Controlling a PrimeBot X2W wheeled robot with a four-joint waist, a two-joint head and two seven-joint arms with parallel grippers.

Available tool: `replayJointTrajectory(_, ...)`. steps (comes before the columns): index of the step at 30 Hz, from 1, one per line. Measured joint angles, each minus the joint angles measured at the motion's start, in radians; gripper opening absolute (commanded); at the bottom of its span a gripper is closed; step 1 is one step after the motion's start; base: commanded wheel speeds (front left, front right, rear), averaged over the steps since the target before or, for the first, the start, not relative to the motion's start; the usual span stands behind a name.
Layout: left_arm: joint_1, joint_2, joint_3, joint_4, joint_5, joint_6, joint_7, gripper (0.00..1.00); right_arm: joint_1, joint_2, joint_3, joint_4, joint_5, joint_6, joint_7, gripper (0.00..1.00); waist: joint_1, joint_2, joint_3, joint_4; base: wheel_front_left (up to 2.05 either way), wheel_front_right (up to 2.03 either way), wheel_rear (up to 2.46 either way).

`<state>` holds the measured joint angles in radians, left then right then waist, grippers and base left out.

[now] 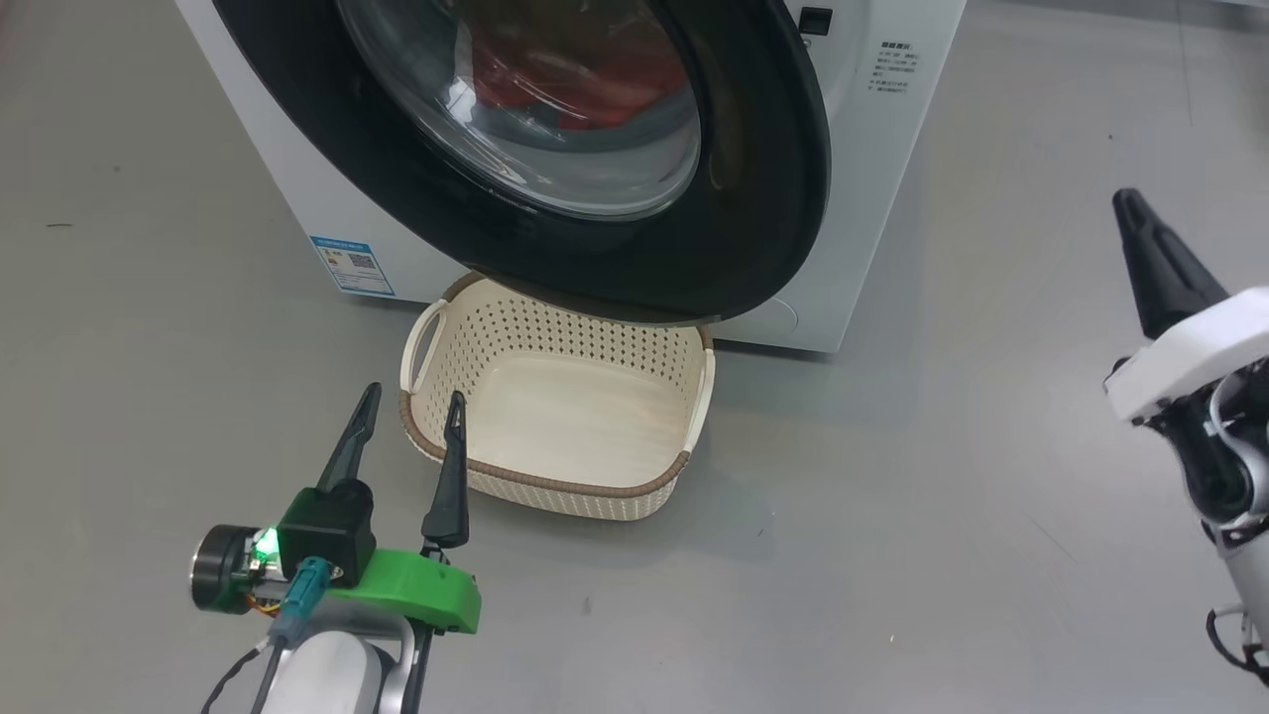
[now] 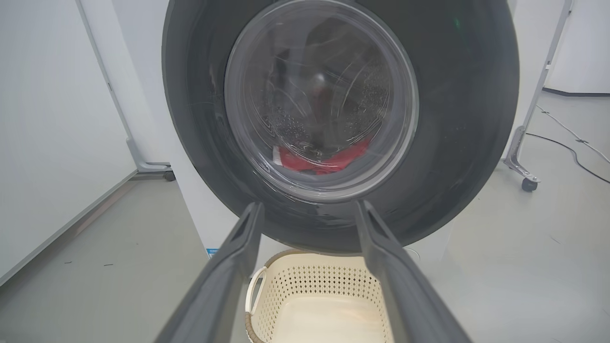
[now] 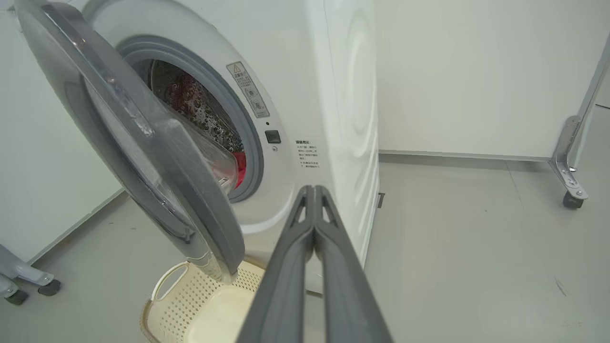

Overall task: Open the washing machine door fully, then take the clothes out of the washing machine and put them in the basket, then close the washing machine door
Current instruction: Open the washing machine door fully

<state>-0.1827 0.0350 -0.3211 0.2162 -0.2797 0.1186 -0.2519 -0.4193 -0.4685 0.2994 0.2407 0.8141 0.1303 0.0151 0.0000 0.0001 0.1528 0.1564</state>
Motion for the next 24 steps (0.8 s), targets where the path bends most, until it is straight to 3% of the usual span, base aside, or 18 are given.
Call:
replayJointTrajectory(5,0.001,0.002,-0.003,-0.003,0.006,0.0,0.0,1.0,0.078,0.02,-0.007,-0.007,-0.017,-0.012,-0.076,0.0,0.0,0.0,-0.002,-0.012,0.0,0.0,0.0)
replayJointTrajectory(6,0.001,0.002,-0.003,-0.003,0.006,0.0,0.0,1.0,0.091,0.022,-0.01,-0.007,-0.018,-0.02,-0.089,0.47,0.0,0.0,-0.002,-0.013,0.0,0.0,0.0)
replayJointTrajectory(7,0.002,0.002,-0.003,-0.003,0.006,0.0,0.0,1.0,0.105,0.023,-0.011,-0.007,-0.025,-0.02,-0.103,1.0,0.0,0.0,-0.002,-0.014,0.0,0.0,0.0)
replayJointTrajectory(17,0.004,0.002,0.004,-0.005,0.009,0.0,0.0,1.0,0.166,0.037,-0.007,-0.031,-0.084,-0.054,-0.215,1.0,0.0,0.0,0.005,-0.022,0.0,0.0,0.0)
replayJointTrajectory(24,0.004,0.002,0.007,-0.005,0.017,0.0,0.0,1.0,0.188,0.045,-0.002,-0.043,-0.101,-0.064,-0.232,1.0,0.0,0.0,0.008,-0.027,0.0,0.0,0.0)
